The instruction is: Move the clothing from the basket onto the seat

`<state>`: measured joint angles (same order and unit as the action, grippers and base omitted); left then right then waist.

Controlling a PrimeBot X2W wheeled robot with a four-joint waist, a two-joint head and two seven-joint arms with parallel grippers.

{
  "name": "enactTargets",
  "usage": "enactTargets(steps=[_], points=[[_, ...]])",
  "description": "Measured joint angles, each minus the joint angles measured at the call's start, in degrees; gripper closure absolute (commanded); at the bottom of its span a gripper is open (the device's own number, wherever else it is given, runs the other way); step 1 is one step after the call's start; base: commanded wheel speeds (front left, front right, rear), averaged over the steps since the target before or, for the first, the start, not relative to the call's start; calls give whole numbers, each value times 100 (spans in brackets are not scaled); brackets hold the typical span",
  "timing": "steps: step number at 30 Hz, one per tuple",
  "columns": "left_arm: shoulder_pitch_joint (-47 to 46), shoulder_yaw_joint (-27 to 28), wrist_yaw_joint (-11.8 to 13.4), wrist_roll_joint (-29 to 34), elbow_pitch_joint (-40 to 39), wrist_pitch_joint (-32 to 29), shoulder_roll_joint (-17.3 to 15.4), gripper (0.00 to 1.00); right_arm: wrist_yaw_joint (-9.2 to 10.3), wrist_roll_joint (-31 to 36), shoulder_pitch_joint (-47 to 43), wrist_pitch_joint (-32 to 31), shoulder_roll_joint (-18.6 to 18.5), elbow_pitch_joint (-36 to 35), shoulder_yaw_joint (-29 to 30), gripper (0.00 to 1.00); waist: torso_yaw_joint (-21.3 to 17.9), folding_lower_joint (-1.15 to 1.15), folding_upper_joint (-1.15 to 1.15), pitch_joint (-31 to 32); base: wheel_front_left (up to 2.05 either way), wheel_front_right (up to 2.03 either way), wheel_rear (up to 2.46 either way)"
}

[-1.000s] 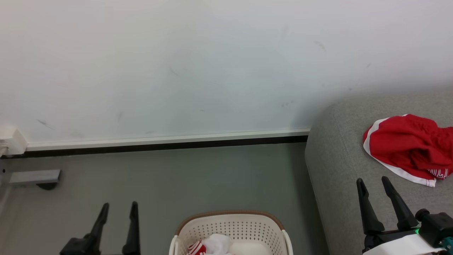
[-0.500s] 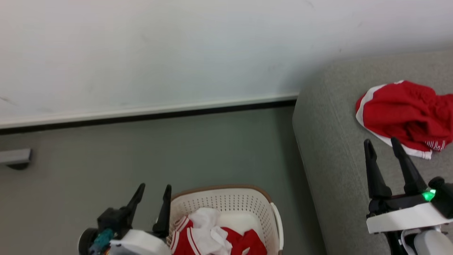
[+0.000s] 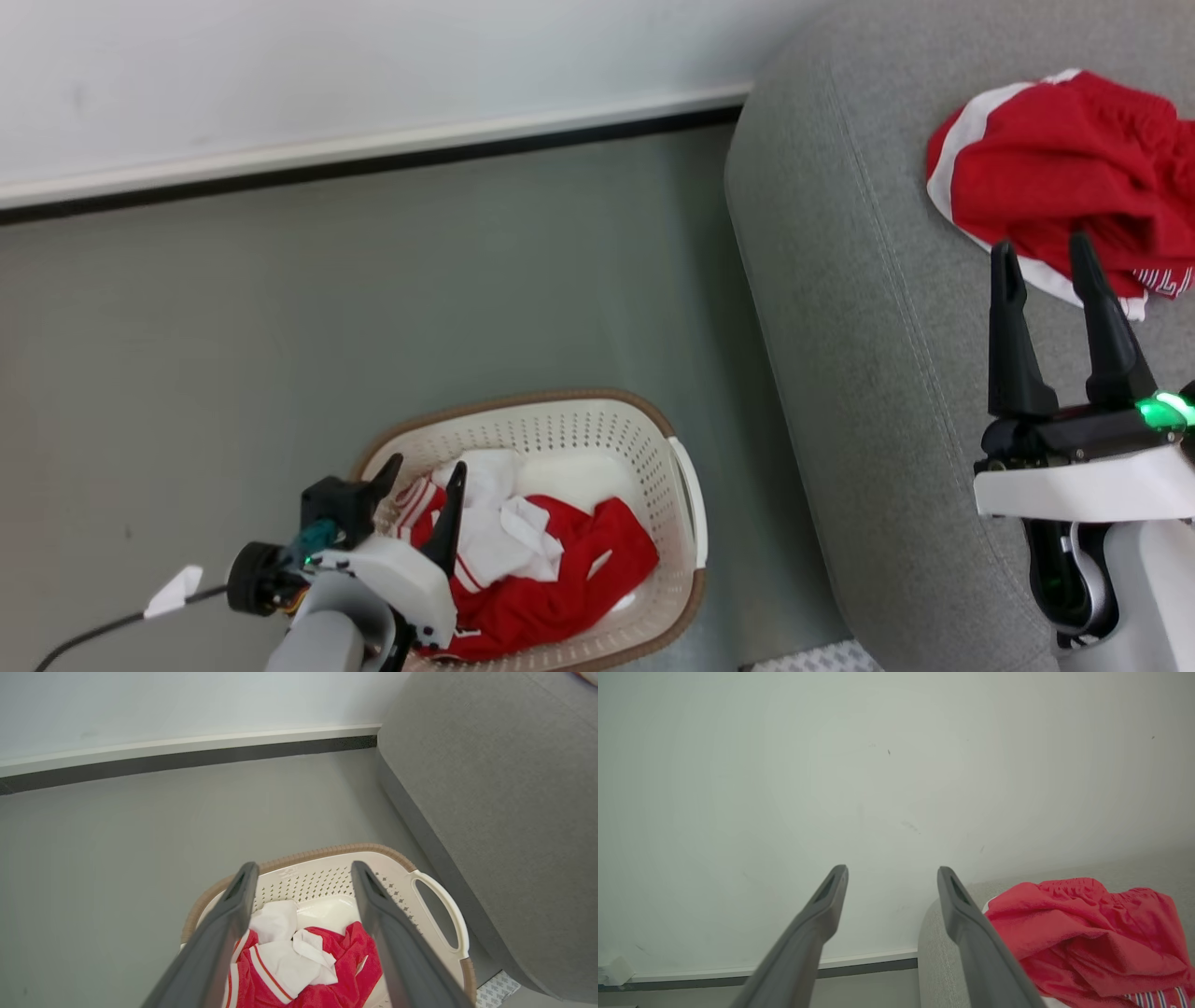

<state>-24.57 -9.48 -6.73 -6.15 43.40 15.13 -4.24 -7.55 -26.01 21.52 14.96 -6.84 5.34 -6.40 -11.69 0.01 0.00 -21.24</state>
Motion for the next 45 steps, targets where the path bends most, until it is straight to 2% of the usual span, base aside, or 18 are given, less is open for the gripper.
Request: enactTargets(steps=[11,21,31,41,45], points=[[-1204,-670,-59,304,1586,-4,-126,0,0,88,502,0,104,-398,120,0,-297,0,0,-959,0,0,0],[-1960,-1162,-79,586,2651,-205,-315,0,0,114,794,0,153,-719,259,0,-493,0,0,-1733,0,0,0],[-2418,-1757,-80,922,2951,-656,-642,0,0,125,1028,0,277,-938,333,0,-777,-1,0,-2497,0,0,0],[-2858,-2224,-80,951,3019,-1116,-1014,0,0,131,1170,0,345,-1169,343,0,-1068,-1,0,-3165,1,1,1],[-2965,-2499,-80,967,3026,-1156,-1022,0,0,303,1129,0,356,-1305,377,0,-1055,-1,0,-3333,26,26,26]])
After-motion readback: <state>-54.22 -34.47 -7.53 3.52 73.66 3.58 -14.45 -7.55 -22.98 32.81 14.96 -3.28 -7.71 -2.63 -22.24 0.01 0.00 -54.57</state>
